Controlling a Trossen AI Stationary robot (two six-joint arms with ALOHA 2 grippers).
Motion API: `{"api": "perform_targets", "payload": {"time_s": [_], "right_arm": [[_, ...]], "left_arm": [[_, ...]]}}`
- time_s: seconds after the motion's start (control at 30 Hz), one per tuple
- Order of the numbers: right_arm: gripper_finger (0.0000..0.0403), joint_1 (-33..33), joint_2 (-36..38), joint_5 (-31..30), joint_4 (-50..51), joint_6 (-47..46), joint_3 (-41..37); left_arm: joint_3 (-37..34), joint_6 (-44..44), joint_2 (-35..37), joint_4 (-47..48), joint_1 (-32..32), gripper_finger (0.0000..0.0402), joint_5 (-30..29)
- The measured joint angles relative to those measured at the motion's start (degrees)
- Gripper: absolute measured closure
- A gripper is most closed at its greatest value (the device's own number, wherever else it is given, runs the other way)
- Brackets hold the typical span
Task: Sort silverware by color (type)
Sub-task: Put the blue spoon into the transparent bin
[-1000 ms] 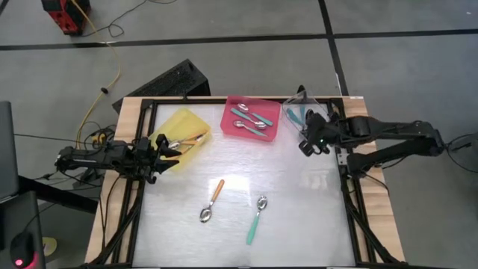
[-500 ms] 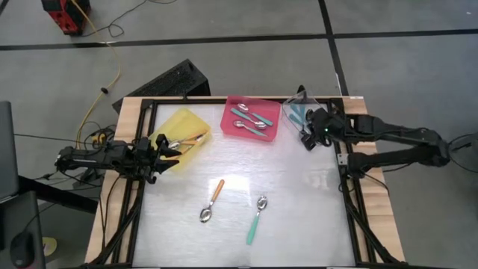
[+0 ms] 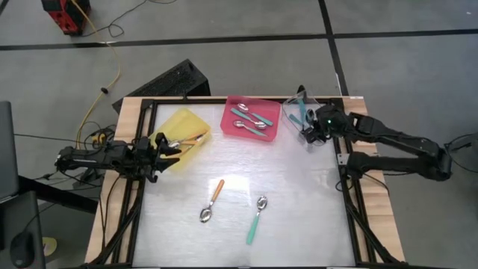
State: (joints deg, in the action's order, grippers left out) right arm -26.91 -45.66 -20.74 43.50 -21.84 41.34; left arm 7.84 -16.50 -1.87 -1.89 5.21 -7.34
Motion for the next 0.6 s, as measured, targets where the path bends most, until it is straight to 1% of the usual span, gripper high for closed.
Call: {"api": "perform_targets", "payload": {"time_s": [0.13, 0.23, 0.4, 0.6], "right_arm": [[0.0372, -2.75, -0.04, 1.13, -3.94, -0.12, -3.24], [0.0372, -4.84, -0.04, 2.27, -9.41, 0.05, -6.34], [0.0372, -9.68, -0.06, 7.11, -16.52, 1.38, -9.76], [0.0372, -13.96, -0.45, 12.77, -20.07, 3.89, -10.44]], "left_arm": [[0.0, 0.79, 0.0, 0.0, 0.0, 0.0253, -1.04], [0.0, 0.81, 0.01, 0.0, 0.0, 0.0253, -1.04], [0.0, 0.81, 0.0, 0.0, 0.0, 0.0253, -1.04], [0.0, 0.81, 0.02, 0.0, 0.0, 0.0253, -1.04]]}}
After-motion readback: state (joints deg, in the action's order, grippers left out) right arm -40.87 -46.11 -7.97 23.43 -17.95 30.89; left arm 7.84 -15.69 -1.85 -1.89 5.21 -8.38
